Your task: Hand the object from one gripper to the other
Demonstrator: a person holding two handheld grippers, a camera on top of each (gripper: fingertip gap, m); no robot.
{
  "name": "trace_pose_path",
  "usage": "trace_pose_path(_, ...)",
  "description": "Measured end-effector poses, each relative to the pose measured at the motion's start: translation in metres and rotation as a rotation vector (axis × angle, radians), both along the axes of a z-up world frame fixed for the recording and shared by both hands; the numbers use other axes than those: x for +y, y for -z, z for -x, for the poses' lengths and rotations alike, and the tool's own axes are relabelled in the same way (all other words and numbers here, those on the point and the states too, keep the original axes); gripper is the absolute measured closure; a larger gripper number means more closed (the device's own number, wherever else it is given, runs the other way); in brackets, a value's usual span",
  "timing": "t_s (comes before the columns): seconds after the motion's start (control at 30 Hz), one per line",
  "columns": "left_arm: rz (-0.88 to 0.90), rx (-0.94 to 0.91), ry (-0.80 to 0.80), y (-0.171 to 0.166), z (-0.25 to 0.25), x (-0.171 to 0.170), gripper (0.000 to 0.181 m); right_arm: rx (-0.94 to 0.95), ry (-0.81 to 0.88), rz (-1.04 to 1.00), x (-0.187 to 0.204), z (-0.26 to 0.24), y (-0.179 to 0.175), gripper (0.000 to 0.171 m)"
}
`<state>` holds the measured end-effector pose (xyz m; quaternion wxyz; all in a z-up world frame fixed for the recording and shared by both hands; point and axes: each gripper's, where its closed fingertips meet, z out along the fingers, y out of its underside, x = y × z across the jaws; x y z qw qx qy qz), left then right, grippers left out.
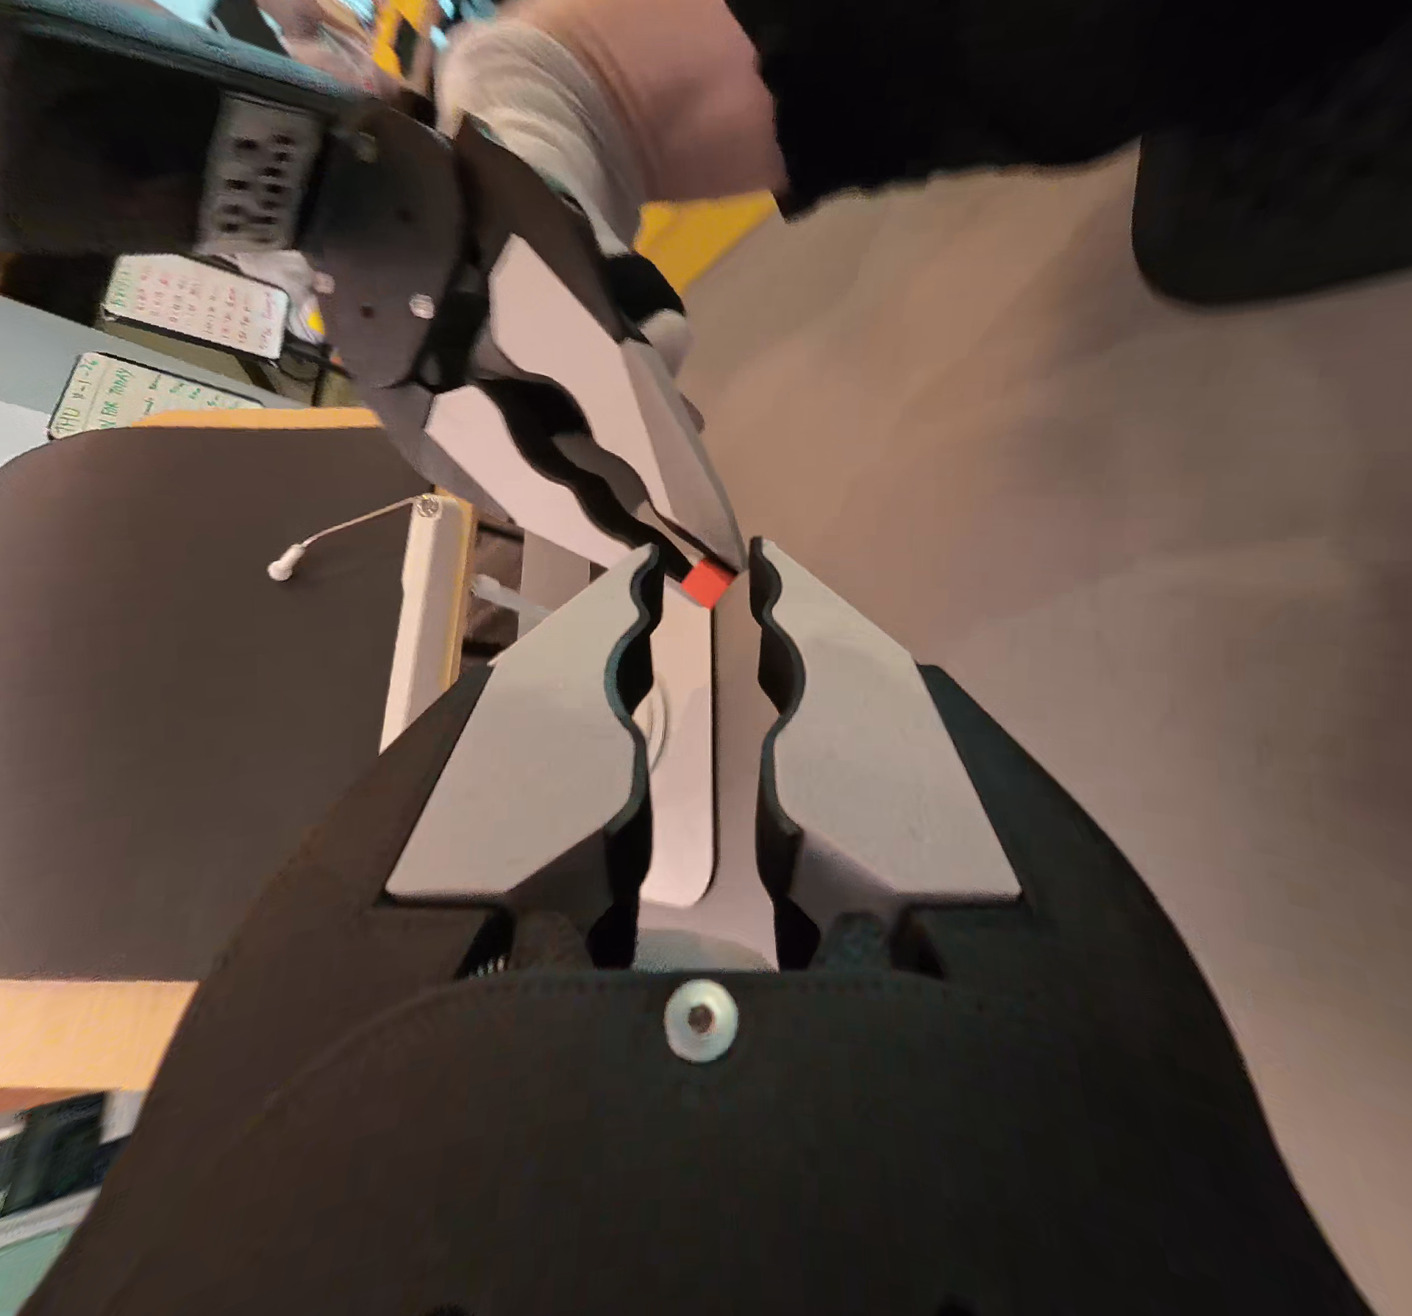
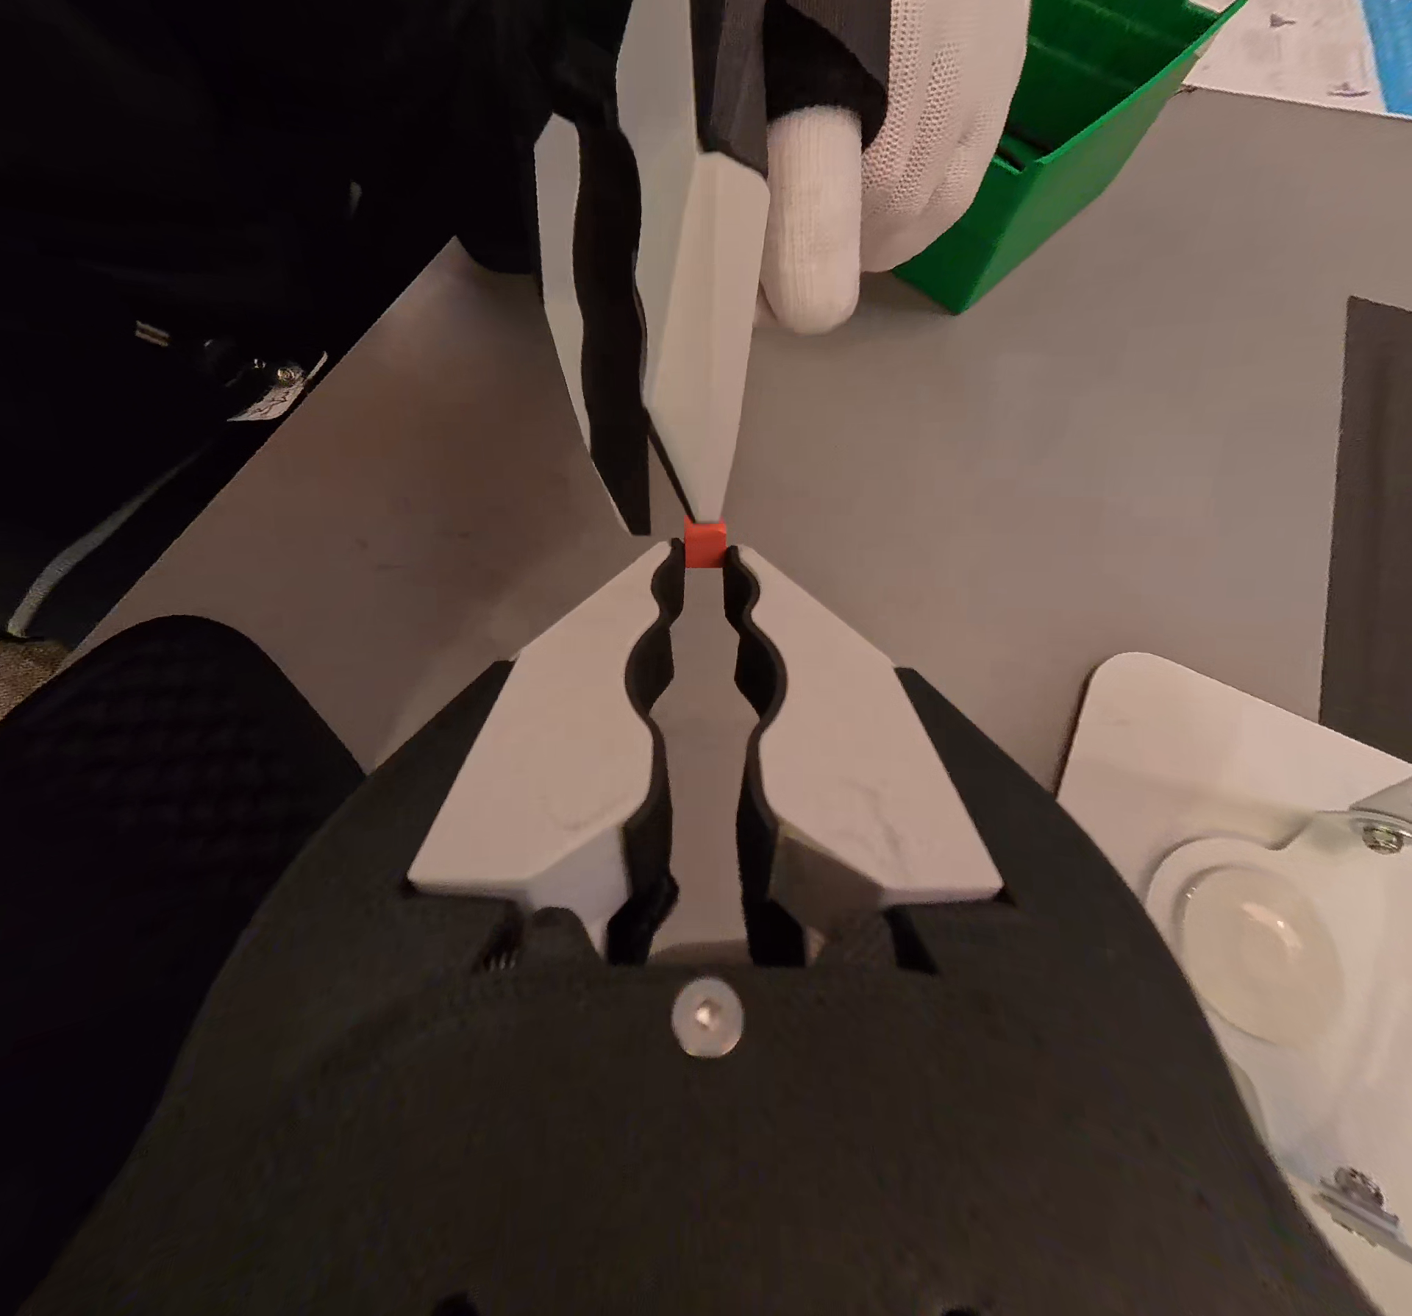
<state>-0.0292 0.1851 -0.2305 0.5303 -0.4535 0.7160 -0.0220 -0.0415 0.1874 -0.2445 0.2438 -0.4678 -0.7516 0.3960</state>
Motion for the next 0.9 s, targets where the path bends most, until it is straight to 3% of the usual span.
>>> trace_pose_path(0.4,-0.127,0.208,-0.042,0.021,0.006,0.003,0.171,-0.085,-0.031,0.002,-0.008,-0.001,0.012,0.164)
trace_pose_path(0.9,-0.165,0.201,-0.046,0.018,0.002,0.004,0.171,-0.068,-0.031,0.026,-0.007,-0.005,0.009,0.164)
